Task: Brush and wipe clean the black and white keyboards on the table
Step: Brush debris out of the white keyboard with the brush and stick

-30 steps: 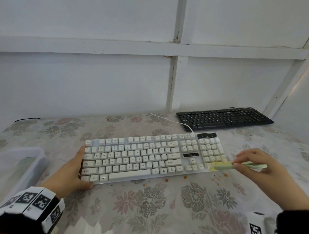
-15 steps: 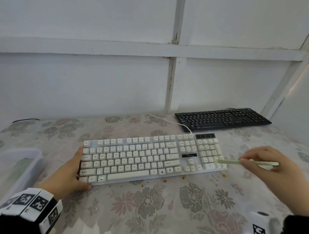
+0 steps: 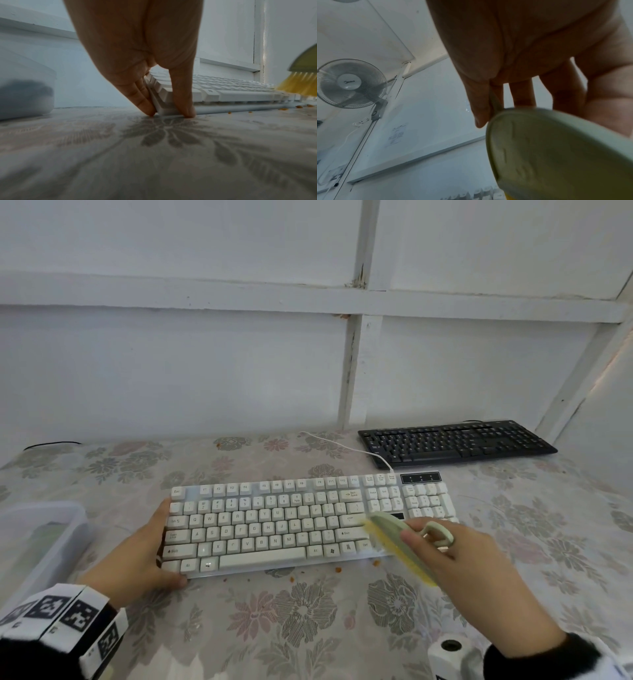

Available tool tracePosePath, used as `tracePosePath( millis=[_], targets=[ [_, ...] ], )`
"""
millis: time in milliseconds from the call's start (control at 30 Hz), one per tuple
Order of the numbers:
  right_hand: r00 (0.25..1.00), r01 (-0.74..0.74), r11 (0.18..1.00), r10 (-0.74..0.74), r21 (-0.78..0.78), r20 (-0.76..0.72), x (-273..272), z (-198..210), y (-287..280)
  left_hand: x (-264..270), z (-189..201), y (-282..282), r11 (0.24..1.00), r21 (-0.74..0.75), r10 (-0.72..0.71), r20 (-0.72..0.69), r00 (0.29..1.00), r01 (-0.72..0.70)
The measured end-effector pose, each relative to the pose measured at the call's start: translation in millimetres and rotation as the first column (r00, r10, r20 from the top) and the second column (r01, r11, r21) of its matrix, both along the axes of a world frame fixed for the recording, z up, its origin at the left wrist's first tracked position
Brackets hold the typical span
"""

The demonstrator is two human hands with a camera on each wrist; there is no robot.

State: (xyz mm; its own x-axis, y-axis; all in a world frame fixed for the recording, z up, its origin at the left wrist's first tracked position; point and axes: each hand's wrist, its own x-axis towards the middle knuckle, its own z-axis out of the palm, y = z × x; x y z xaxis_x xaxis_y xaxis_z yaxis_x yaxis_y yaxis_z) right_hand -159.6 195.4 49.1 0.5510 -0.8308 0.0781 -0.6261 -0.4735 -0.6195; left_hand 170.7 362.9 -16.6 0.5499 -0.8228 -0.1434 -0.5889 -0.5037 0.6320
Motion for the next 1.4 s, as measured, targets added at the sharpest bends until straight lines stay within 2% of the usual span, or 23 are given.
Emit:
tracePosePath(
  millis=[267, 467, 633, 833, 967, 1167, 1300, 1400],
  targets=[
    [0.983, 0.09, 0.995, -0.083, 0.04, -0.163, 9, 9, 4, 1, -1, 0, 1.0, 0.012, -0.009, 0.015, 1.0, 0.009],
    [0.957, 0.128, 0.991, -0.133, -0.037, -0.256, 1, 23, -1, 1, -1, 0, 1.0, -0.007, -0.021, 0.017, 1.0, 0.021],
    [0.954, 0.198, 0.978, -0.208, -0.067, -0.217, -11, 36, 0, 4, -3, 1, 1.0, -0.012, -0.022, 0.008, 1.0, 0.022],
    [0.949, 0.207, 0.977, -0.213, -0.047, -0.233, -31, 37, -7, 5, -5, 0, 1.0, -0.01, -0.025, -0.009, 1.0, 0.025],
    [0.949, 0.26, 0.963, -0.268, -0.069, -0.164, -57, 36, -19, 7, -5, 0, 1.0, 0.019, -0.021, -0.008, 1.0, 0.021],
    [0.925, 0.341, 0.933, -0.355, -0.115, -0.134, -119, 24, -53, 7, -2, -1, 0.997, 0.081, 0.005, -0.028, 1.0, -0.002],
    [0.934, 0.33, 0.944, -0.33, -0.019, -0.14, -122, 21, -50, 7, 0, -2, 0.993, 0.113, 0.02, -0.043, 0.999, -0.015],
    [0.93, 0.351, 0.936, -0.352, -0.026, -0.104, -127, 17, -57, 9, 0, -2, 0.989, 0.147, 0.014, -0.025, 1.0, -0.011]
  ],
)
